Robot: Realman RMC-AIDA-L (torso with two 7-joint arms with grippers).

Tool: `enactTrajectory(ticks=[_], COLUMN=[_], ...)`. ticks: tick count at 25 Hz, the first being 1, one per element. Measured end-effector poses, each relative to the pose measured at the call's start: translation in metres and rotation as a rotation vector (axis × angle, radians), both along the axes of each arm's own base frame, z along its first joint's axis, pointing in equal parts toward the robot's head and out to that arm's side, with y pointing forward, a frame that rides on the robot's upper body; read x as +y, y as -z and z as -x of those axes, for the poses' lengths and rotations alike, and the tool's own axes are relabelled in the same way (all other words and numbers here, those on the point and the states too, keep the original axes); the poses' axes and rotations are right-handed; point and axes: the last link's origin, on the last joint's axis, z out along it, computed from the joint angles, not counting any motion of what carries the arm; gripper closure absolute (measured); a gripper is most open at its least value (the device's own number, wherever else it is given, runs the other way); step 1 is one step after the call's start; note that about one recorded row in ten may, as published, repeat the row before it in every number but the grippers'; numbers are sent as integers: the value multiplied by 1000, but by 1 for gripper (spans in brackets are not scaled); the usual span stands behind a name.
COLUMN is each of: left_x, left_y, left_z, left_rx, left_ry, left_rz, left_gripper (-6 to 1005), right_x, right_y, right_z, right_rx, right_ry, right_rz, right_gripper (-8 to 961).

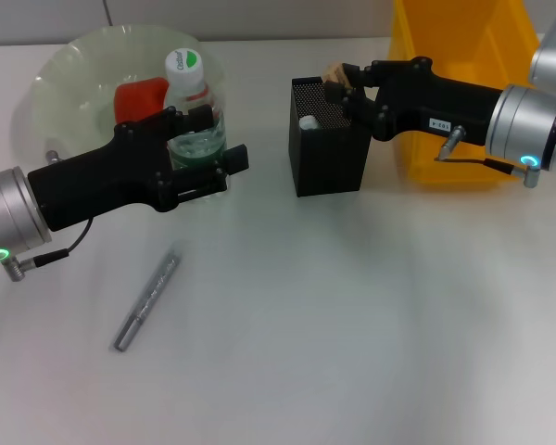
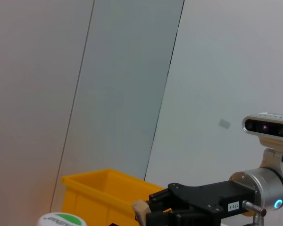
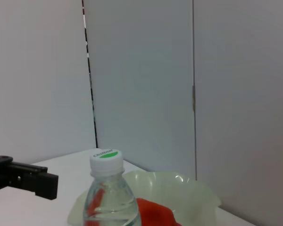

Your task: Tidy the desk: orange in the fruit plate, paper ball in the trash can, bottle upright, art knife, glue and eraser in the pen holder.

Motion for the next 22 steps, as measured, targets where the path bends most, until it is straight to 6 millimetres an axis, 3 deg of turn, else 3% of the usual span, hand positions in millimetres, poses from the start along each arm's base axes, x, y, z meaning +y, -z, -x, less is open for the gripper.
enactTrajectory(ticks=[22], left_x=[-2], left_y=[0], left_z=[1], left_rx=[-1], left_ry=[-2], left_rz=[4], left_gripper=[191], right_x=[-1], right_y=[3], right_z=[-4], right_rx=[-24], right_ry=[4], right_rz=[-2], right_gripper=[617])
